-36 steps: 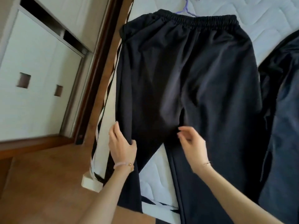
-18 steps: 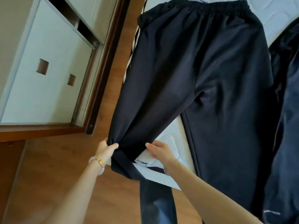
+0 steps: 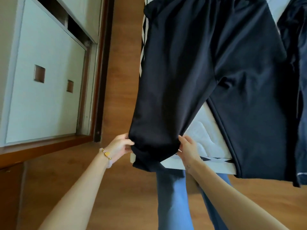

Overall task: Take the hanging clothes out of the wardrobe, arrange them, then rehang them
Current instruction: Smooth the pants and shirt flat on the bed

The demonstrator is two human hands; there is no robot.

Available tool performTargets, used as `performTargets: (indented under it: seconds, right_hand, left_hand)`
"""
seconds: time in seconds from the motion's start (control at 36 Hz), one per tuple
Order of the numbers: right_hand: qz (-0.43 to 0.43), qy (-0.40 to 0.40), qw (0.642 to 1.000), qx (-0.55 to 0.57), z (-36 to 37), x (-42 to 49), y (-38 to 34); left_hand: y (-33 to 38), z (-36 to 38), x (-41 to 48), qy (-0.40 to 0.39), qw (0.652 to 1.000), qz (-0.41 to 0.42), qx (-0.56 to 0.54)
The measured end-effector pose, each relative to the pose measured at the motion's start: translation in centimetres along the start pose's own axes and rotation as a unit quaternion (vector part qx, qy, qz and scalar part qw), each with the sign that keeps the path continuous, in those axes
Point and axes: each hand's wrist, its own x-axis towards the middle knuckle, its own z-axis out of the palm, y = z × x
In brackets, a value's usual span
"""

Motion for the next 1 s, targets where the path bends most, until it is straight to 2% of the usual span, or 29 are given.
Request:
performTargets:
  seconds: [0.03,0.08,0.14,0.22,0.31,0.36,0.44,0.56,0.64,0.69,0.75,0.81,0.86,0.92,1.0]
  right_hand:
    - [0.015,-0.029,0.999,0.028,0.1,-0.4,-0.1]
    - [0.038,-0.097,0.994,0.017,-0.1,-1.0,0.2]
    - [0.032,-0.149,0.985,-0.08,-0.2,-1.7,1.1]
    - [-0.013,-0.146,0.963,-0.226,-0.2,-2.4,2.4]
    - [-0.017,-0.137,0.968,-0.209,-0.8,-2.9,2.7]
    - [0.008,-0.127,0.982,-0.142,-1.6,-3.4,2.2]
    - [0.029,-0.147,0.987,-0.055,-3.3,-4.2,1.4]
    - [0.025,-0.155,0.988,-0.002,-4.1,-5.4,1.0]
    - [0.038,-0.154,0.985,-0.072,-3.8,-5.4,1.9]
    - [0.046,-0.175,0.967,-0.18,-3.4,-5.6,2.4]
    - [0.041,-0.203,0.948,-0.241,-3.2,-5.6,2.7]
    - [0.029,-0.206,0.946,-0.246,-3.3,-5.6,2.8]
    - [0.009,-0.201,0.949,-0.241,-3.9,-5.9,2.7]
    - [0.003,-0.191,0.954,-0.23,-4.8,-6.3,2.5]
    - [0.006,-0.189,0.967,-0.171,-6.2,-6.9,2.4]
  left_hand:
    - [-0.2,0.4,-0.2,-0.012,1.0,0.008,-0.028]
    - [-1.3,1.4,-0.7,-0.014,1.0,0.014,0.021]
    - [-3.0,2.8,-0.9,0.01,0.993,0.001,0.122]
    - [-5.1,4.8,-1.1,0.076,0.979,0.054,0.183]
    - [-5.0,5.6,-2.6,0.131,0.98,0.074,0.129]
    - [-5.0,5.0,-3.6,0.145,0.988,0.053,0.029]
    - [-5.1,3.7,-4.5,0.093,0.986,0.033,-0.133]
    - [-6.0,2.9,-4.6,0.025,0.984,0.033,-0.173]
    - [-6.5,3.6,-4.5,-0.03,0.983,0.001,-0.18]
    - [-6.5,4.4,-4.4,-0.075,0.984,-0.032,-0.161]
    - [-6.2,5.3,-4.4,-0.108,0.985,-0.058,-0.12]
    - [-6.0,6.1,-4.3,-0.113,0.988,-0.064,-0.081]
    - [-5.6,6.7,-4.4,-0.08,0.993,-0.052,-0.074]
    - [-5.3,7.3,-4.5,-0.054,0.993,-0.045,-0.096]
    - [-5.2,8.5,-4.9,-0.059,0.987,-0.042,-0.146]
